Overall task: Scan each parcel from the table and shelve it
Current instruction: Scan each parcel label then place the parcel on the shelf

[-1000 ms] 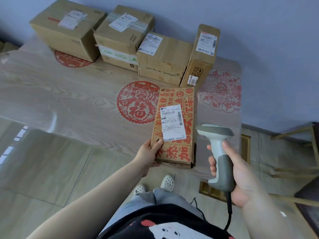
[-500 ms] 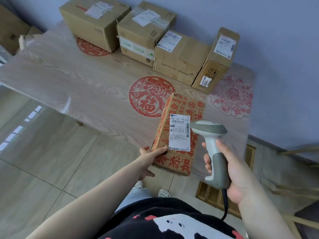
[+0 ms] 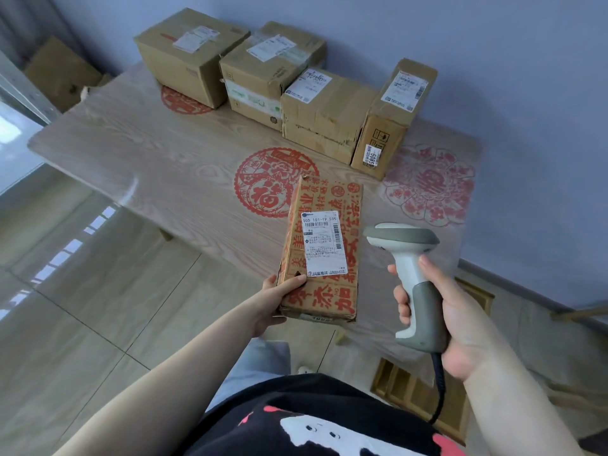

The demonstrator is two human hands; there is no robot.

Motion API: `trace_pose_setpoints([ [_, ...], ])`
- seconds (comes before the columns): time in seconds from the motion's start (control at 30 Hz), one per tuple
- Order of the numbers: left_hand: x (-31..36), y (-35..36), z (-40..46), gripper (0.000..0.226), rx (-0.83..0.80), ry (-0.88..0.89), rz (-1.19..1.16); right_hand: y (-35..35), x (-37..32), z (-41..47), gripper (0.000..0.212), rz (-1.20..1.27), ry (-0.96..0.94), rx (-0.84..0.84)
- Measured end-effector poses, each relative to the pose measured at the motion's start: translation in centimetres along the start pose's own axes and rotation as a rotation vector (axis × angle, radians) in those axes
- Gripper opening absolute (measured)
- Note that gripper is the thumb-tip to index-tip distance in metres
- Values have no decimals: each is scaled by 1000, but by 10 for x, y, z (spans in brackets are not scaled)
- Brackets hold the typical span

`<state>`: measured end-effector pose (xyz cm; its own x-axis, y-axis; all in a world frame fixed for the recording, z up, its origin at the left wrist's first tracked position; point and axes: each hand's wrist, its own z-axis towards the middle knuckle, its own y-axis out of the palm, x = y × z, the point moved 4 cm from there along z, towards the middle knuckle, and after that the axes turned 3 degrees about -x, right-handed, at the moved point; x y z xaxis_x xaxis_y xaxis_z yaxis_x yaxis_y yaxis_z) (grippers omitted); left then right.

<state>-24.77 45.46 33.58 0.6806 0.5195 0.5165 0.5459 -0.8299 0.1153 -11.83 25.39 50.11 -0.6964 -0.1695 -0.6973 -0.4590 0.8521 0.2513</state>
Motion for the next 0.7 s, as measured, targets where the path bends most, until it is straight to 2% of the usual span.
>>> trace_pose_setpoints([
  [0.1,1,10,-4,124,14,13,-7,-8,-6,1,50,4,1,-19],
  [0.23,3,13,-3,99,31,1,4,-10,-8,5,53,-9,11,-64],
  [0.37,3,17,-3,97,12,-14,19,-5,-6,6,49,7,15,-100],
  [0.5,3,26,-6,109,3,-14,-7,-3,-3,6,50,3,-22,-93],
  [0.7,-8,33,-19,89,113,125,-104,6,3,5,54,-11,-44,-104],
])
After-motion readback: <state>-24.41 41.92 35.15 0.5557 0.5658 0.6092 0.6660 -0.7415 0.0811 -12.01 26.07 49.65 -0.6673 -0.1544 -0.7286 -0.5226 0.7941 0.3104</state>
